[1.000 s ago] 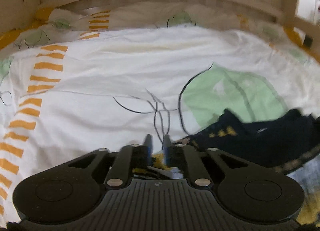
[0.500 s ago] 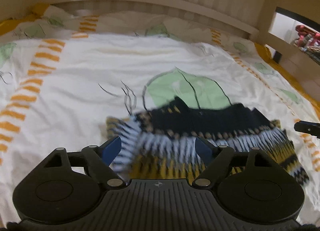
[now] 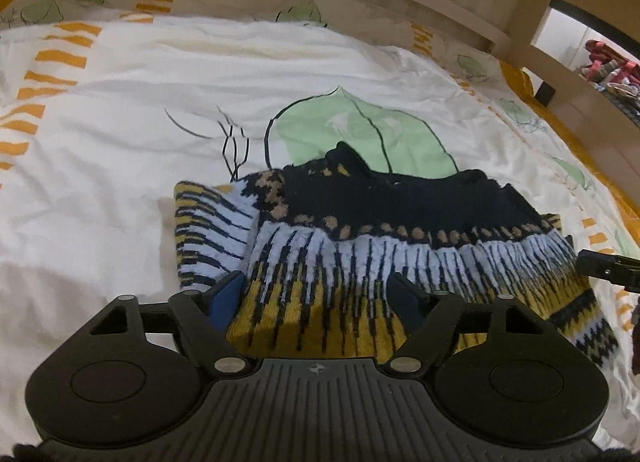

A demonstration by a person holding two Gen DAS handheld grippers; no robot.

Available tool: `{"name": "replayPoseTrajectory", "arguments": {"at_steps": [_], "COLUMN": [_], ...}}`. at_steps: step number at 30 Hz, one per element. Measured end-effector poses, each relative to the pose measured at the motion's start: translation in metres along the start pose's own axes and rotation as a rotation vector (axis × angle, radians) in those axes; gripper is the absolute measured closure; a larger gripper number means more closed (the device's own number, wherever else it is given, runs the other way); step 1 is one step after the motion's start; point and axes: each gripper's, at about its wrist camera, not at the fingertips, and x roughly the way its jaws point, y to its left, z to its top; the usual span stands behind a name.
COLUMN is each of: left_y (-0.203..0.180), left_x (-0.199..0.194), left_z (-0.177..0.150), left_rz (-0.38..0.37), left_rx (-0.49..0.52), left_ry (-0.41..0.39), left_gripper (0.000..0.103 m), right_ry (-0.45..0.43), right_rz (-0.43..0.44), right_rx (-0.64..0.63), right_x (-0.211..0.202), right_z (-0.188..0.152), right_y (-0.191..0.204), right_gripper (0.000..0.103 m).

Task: Fold small clothes

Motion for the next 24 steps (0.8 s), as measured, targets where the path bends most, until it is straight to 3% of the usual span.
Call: {"name": "replayPoseTrajectory", "arguments": {"at_steps": [5, 17, 18, 20, 21, 22, 24], "left_y": [0.001, 0.008, 0.008, 0.008, 0.008, 0.008, 0.008], "left_x": [0.004, -0.008, -0.008, -0.007, -0.006, -0.006, -0.007], "left_z": [-0.001, 0.007, 0.007, 0.007, 0.006, 0.005, 0.004], "left_rz": [0.020, -0.017, -0.018, 0.005, 0.017, 0.022, 0.027], "left_rx": [0.005, -0.056, -0.060, -0.055, -0.052, -0.051, -0.053], "left_ry": [0.020, -0.027, -0.028, -0.027, -0.031, -0.035, -0.050], "left_gripper": [0.047, 0.049, 0.054, 0.079, 0.083, 0.095, 0.097], "right_ry": [0.035, 0.051, 0.052, 0.054, 0.054, 0.055, 0.054], "right_rz": [0.012, 0.020, 0.020, 0.018, 0.018, 0.018, 0.017], "right_rx": [0.003, 0.004, 0.004, 0.003, 0.003, 0.003, 0.003], "right_x": [0.008, 0.011, 0.011, 0.012, 0.012, 0.012, 0.012], "right_z": [-0.004, -0.009, -0.009, -0.009, -0.010, -0.010, -0.010], "right_y": [-0.004, -0.004, -0.004, -0.003, -0.003, -0.003, -0.003], "right_gripper": [0.022, 0.022, 0.022, 0.022, 0.022, 0.022, 0.022]}}
